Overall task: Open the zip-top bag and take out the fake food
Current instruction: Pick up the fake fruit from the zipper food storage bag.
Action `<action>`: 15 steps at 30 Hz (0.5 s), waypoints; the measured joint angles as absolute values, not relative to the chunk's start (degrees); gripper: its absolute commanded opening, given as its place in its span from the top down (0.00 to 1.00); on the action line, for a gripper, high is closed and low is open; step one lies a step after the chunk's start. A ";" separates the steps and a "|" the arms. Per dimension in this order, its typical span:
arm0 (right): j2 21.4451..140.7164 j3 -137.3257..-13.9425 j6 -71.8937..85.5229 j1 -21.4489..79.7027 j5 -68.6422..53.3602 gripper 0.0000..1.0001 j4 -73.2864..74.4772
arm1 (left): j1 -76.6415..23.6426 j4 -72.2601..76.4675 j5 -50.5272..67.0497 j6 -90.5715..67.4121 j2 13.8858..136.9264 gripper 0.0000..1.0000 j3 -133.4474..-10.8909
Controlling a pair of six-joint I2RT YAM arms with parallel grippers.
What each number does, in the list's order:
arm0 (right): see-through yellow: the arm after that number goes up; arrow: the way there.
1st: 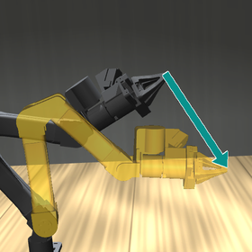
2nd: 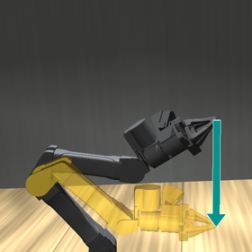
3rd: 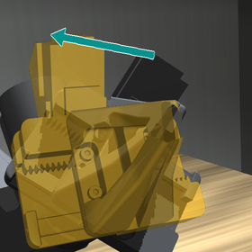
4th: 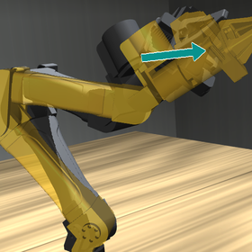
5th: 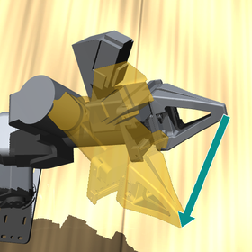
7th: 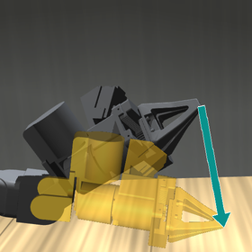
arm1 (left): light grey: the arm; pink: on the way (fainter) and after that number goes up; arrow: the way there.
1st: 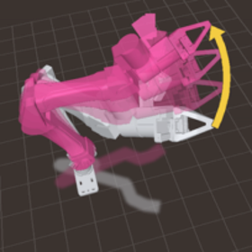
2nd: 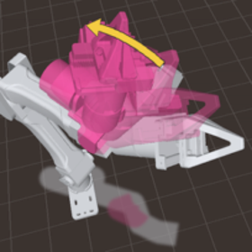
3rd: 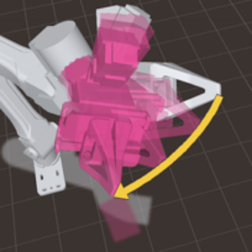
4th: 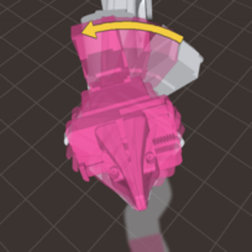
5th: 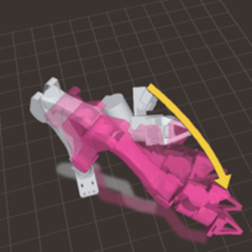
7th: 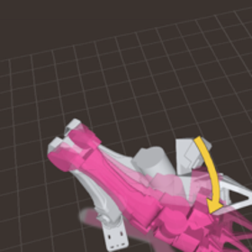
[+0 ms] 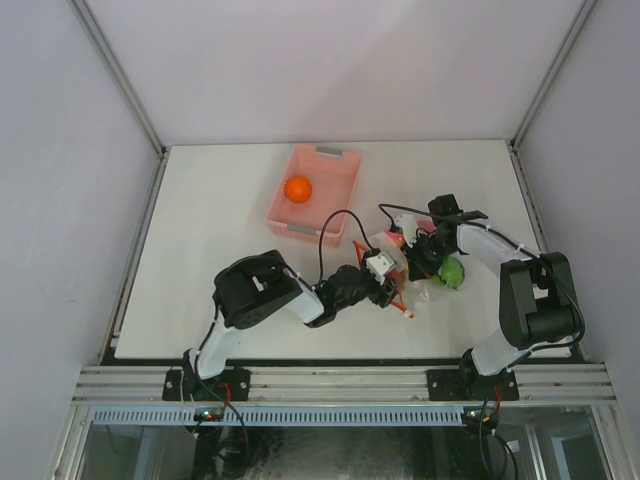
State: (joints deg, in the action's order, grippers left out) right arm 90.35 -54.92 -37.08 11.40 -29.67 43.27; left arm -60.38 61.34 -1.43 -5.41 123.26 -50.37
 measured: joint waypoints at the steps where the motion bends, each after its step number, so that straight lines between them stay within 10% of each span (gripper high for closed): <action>1: 90.35 -54.92 -37.06 11.40 -29.65 1.00 43.27 | -60.36 61.25 -1.43 -5.39 123.07 0.55 -50.22; 15: 90.32 -54.94 -37.06 11.31 -29.67 1.00 43.42 | -59.90 57.43 2.57 -7.60 108.90 0.70 -40.12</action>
State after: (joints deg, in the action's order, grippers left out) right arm 90.32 -54.94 -37.06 11.31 -29.67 43.42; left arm -59.90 57.43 2.57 -7.60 108.90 -40.12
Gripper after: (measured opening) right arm 0.002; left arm 0.699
